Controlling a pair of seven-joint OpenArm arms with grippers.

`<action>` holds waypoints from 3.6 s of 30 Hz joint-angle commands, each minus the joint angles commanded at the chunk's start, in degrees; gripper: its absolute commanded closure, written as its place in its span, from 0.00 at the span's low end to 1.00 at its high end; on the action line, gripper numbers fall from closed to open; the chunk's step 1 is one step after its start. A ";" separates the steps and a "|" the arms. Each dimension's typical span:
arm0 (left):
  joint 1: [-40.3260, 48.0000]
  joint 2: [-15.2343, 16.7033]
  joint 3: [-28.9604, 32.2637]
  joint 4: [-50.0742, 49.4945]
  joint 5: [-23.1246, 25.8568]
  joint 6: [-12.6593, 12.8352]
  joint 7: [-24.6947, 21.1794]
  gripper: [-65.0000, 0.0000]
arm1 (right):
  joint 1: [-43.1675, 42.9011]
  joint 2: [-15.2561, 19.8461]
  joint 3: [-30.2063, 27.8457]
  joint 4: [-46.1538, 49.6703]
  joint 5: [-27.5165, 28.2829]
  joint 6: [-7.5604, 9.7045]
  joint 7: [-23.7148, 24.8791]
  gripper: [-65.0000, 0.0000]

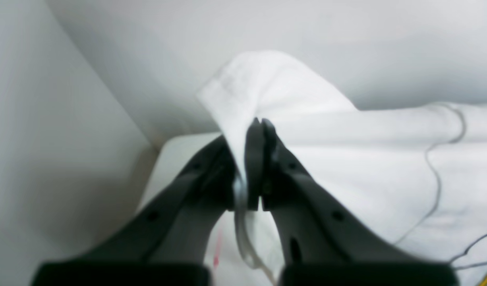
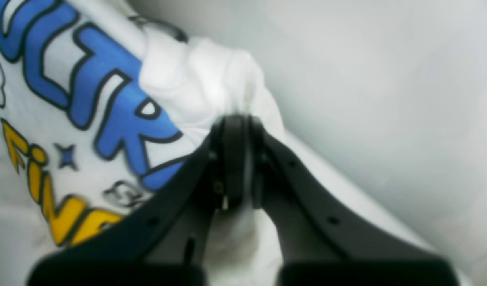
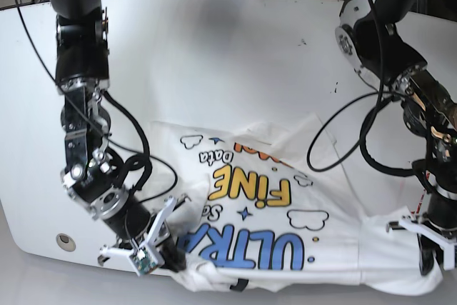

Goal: Fold the T-shirt properly
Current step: 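Lift the shirt again with both grippers and swing it over, then lay the shirt down with both grippers holding its edge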

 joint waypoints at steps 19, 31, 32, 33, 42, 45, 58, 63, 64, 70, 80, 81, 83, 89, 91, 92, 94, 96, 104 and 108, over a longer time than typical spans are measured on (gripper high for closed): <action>-28.22 -4.13 10.73 -0.09 0.00 0.00 8.70 1.00 | 22.86 2.20 -0.88 -13.63 9.23 1.14 -0.09 1.00; -22.86 -0.97 14.68 2.02 -0.62 -0.26 11.52 1.00 | 12.92 6.68 0.79 -8.79 11.43 1.14 -1.93 1.00; -22.24 -0.79 14.68 2.29 -0.62 -0.26 11.52 1.00 | 11.78 6.86 1.49 -8.26 11.78 1.14 -1.93 1.00; -20.22 -0.35 14.77 2.55 -0.62 -0.35 11.52 1.00 | 9.14 7.38 3.16 -7.38 12.48 1.14 -1.93 1.00; -7.03 2.55 14.51 3.16 -0.70 -5.36 11.43 1.00 | -6.68 7.74 9.41 -1.14 13.45 1.14 -1.93 1.00; -2.11 3.60 14.51 4.31 -0.62 -5.98 11.60 1.00 | -12.48 7.56 11.87 1.67 13.45 1.14 -1.93 1.00; 24.26 6.24 14.15 4.57 -0.70 -6.33 9.76 1.00 | -30.42 4.57 17.41 5.98 12.92 1.14 -1.67 1.00; 31.56 6.51 12.04 4.48 -0.70 -6.33 9.76 1.00 | -34.29 4.48 18.37 6.59 12.92 1.14 -1.67 1.00; 33.14 6.59 11.60 4.48 -0.70 -6.42 9.76 1.00 | -35.16 4.48 18.37 6.59 12.92 1.14 -1.67 1.00; 39.65 6.59 10.81 4.48 -0.70 -8.70 9.76 1.00 | -39.21 4.48 18.37 6.68 13.10 1.14 -1.67 1.00; 48.44 6.15 7.74 4.40 -0.53 -12.31 9.76 1.00 | -45.54 2.46 18.46 9.23 12.84 0.70 -1.67 1.00; 49.49 6.15 7.74 4.40 -0.53 -12.66 9.76 1.00 | -46.33 2.29 18.46 9.23 12.84 0.70 -1.67 1.00; 51.08 6.15 7.74 4.40 -0.53 -13.19 9.76 1.00 | -47.30 2.20 18.46 9.23 12.84 0.70 -1.67 1.00; 56.00 6.15 7.74 4.40 -0.35 -13.89 9.67 1.00 | -49.49 1.58 18.46 9.23 12.84 0.62 -1.58 1.00; 57.23 6.15 7.74 4.40 -0.35 -14.42 9.67 1.00 | -49.85 0.62 18.46 9.23 12.84 0.62 -1.58 1.00; 57.85 6.15 7.74 4.40 -0.35 -14.77 9.67 1.00 | -50.02 0.35 18.46 9.23 12.84 0.62 -1.58 1.00; 58.81 6.15 7.74 4.40 -0.35 -14.90 9.67 1.00 | -50.46 0.09 18.46 9.23 12.84 0.62 -1.58 1.00; 59.43 6.07 7.74 4.40 -0.26 -14.90 9.67 1.00 | -50.81 -0.09 18.46 9.23 12.84 0.62 -1.58 1.00; 59.96 3.43 7.82 4.22 -0.26 -14.90 9.93 0.89 | -51.43 -0.35 18.29 9.23 12.84 0.62 -1.58 1.00; 60.13 3.25 7.82 4.22 -0.18 -14.90 9.93 0.68 | -51.52 -1.41 18.37 9.41 12.84 0.62 -1.58 1.00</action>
